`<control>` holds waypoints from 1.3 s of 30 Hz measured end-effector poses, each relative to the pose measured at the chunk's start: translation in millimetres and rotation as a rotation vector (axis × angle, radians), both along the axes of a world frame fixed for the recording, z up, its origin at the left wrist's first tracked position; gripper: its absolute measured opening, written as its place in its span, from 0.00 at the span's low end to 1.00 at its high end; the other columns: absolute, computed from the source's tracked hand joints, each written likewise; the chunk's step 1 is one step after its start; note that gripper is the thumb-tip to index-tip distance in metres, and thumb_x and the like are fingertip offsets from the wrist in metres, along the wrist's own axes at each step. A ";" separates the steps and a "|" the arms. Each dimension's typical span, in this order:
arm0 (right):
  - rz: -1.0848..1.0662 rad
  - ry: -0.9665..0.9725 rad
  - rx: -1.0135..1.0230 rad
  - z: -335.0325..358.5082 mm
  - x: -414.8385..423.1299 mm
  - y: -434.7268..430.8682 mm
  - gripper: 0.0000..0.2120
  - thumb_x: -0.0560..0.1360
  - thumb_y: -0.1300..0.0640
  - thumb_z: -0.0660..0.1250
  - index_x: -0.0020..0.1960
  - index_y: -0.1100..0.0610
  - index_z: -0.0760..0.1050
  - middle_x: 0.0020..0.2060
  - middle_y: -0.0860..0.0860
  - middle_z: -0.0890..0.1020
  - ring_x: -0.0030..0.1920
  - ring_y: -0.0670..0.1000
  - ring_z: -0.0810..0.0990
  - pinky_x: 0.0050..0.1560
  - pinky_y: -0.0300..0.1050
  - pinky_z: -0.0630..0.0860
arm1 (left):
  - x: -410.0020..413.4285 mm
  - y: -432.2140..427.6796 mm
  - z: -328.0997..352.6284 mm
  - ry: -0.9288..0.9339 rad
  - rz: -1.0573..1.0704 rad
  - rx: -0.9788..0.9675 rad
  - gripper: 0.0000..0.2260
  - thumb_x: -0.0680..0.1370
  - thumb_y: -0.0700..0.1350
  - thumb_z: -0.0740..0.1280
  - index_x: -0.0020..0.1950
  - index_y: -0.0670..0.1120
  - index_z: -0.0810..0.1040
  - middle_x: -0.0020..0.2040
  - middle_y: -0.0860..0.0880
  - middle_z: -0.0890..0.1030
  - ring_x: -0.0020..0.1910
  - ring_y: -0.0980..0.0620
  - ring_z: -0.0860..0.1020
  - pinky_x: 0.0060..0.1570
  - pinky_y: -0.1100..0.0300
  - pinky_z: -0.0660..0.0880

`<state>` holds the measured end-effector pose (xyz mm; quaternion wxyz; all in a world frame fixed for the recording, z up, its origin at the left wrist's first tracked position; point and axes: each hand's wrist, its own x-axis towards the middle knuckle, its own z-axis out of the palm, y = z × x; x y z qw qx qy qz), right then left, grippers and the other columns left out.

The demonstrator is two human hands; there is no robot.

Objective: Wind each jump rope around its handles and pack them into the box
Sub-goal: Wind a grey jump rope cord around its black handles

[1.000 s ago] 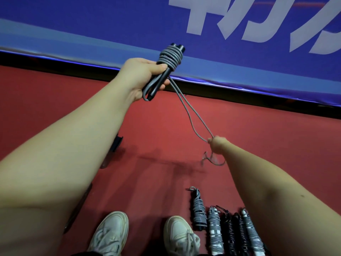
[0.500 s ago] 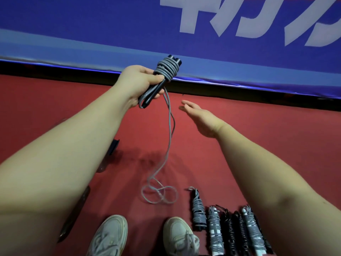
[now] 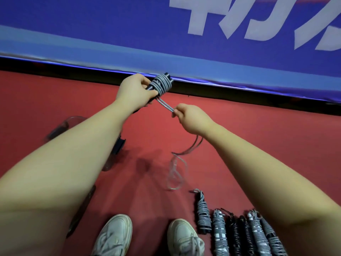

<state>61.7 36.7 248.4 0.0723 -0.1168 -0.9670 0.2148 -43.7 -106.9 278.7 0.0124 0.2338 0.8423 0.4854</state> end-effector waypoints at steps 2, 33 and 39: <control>-0.026 -0.047 0.123 4.7 7.1 -4.1 0.14 0.82 0.54 0.52 0.55 0.56 0.76 0.52 0.57 0.80 0.52 0.58 0.76 0.48 0.47 0.69 | -1.0 -0.4 -2.8 0.083 0.018 -0.071 0.11 0.72 0.42 0.71 0.53 0.43 0.78 0.47 0.45 0.83 0.39 0.46 0.82 0.45 0.52 0.80; 0.328 0.358 0.494 48.5 38.4 31.7 0.24 0.73 0.39 0.51 0.48 0.55 0.76 0.44 0.50 0.79 0.42 0.52 0.75 0.35 0.42 0.58 | 44.3 1.4 11.6 -0.364 -0.541 -0.439 0.07 0.77 0.49 0.67 0.41 0.47 0.75 0.29 0.51 0.74 0.24 0.57 0.69 0.23 0.67 0.64; 0.483 0.267 0.526 54.4 36.6 26.4 0.21 0.71 0.38 0.61 0.46 0.56 0.79 0.41 0.50 0.79 0.39 0.53 0.76 0.33 0.44 0.66 | 49.8 1.2 10.9 -0.086 -0.718 -0.655 0.09 0.75 0.49 0.69 0.39 0.47 0.76 0.29 0.53 0.76 0.25 0.56 0.69 0.30 0.62 0.66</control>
